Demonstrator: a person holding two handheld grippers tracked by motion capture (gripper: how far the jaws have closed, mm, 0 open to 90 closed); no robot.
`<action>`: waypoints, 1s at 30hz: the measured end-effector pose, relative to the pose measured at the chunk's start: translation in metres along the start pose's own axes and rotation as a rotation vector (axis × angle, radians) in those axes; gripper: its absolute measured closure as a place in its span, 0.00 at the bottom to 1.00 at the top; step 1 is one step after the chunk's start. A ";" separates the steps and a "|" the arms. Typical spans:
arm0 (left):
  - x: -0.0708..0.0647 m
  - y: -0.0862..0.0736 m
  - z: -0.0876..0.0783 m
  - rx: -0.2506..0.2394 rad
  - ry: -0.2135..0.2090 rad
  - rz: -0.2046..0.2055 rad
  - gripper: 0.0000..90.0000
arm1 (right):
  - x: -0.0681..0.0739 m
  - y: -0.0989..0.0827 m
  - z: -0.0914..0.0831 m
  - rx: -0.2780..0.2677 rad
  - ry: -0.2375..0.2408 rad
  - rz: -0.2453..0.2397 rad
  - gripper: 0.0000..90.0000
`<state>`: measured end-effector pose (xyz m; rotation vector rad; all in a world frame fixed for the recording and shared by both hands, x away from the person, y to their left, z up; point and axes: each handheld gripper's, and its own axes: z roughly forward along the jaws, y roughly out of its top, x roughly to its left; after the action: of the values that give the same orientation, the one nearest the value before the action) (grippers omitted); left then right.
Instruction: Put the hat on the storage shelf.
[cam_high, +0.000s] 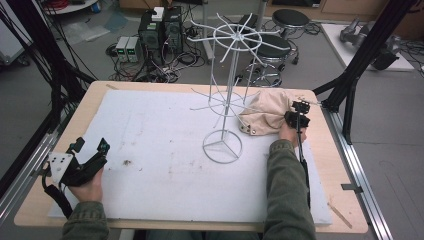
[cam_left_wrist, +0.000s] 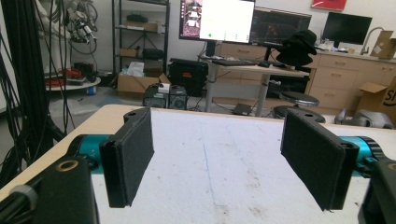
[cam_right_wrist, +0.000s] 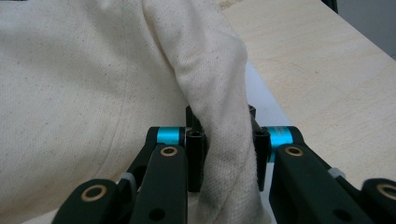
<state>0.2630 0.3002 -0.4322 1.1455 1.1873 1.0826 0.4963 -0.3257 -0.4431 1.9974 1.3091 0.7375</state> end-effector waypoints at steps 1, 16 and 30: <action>0.000 0.000 0.000 -0.002 0.001 0.001 0.29 | 0.000 0.000 -0.001 0.004 0.004 0.005 0.85; 0.001 0.001 -0.005 -0.011 0.016 -0.001 0.29 | -0.004 0.009 -0.026 -0.083 0.018 -0.046 0.87; 0.001 0.001 -0.004 -0.011 0.018 -0.005 0.29 | -0.015 0.015 -0.053 -0.177 0.037 -0.061 0.87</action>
<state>0.2587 0.3014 -0.4313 1.1255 1.1965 1.0962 0.4605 -0.3340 -0.3996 1.8042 1.2735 0.8353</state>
